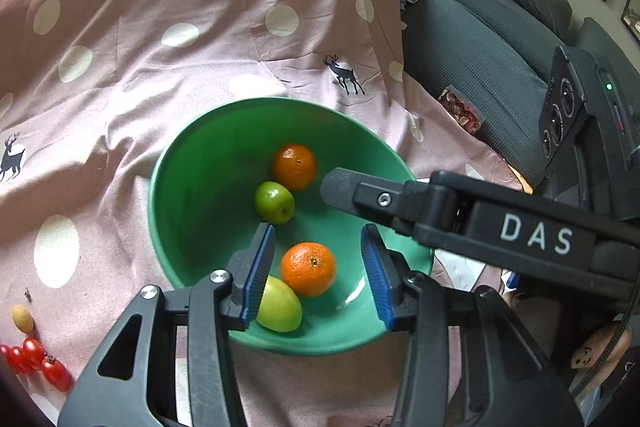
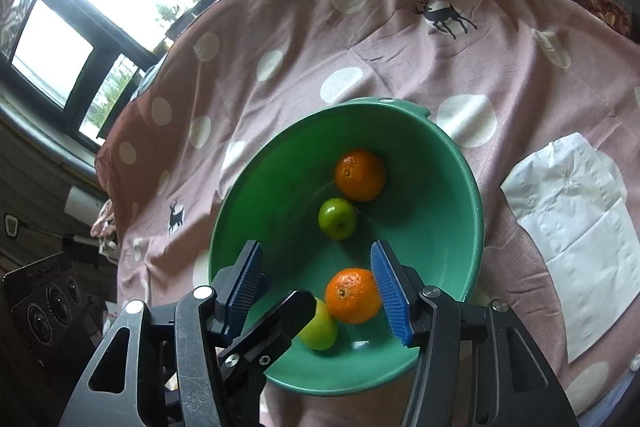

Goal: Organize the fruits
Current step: 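Open the right gripper to drop the green fruit into the bowl, then move the right gripper back to the cherry tomatoes on the cloth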

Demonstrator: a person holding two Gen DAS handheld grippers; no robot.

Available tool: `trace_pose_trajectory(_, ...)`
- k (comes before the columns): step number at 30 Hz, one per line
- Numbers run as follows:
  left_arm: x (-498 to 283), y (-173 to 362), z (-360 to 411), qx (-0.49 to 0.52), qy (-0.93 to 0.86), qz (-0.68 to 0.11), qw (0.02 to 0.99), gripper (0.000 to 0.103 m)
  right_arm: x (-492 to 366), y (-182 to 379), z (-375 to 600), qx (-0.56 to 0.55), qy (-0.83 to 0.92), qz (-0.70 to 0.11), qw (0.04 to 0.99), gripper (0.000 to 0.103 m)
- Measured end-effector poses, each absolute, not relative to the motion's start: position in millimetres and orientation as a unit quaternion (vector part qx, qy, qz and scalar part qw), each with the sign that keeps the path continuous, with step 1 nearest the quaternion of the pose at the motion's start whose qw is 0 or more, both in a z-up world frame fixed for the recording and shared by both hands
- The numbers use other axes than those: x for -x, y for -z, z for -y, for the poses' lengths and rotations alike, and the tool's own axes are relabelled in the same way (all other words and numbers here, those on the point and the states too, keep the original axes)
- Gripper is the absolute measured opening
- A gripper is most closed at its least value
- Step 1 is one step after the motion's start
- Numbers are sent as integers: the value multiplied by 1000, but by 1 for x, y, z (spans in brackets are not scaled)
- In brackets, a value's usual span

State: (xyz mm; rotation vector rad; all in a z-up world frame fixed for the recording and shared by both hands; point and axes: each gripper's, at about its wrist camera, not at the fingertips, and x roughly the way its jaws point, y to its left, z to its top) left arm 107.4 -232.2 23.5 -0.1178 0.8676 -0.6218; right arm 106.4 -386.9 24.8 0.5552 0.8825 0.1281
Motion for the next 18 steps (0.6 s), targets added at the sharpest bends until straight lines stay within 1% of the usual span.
trace_pose_trajectory(5,-98,-39,202,68,270,-393,877,54,-105,-30,388,-269,-49,-405,873,64)
trace_pose_trajectory(8,-92,-47,177,80,238,-382,889,60,-103,-34,387,-272,-40,-393,878,69)
trace_pose_trajectory(14,-79,-53,119,107,156,-370,910,64,-100,-44,378,-254,-26,-368,894,74)
trace_pose_trajectory(16,-74,-51,97,117,123,-367,914,64,-101,-46,373,-249,-28,-364,897,77)
trace_pose_trajectory(18,-71,-48,76,127,90,-366,918,64,-102,-48,367,-245,-30,-362,899,77)
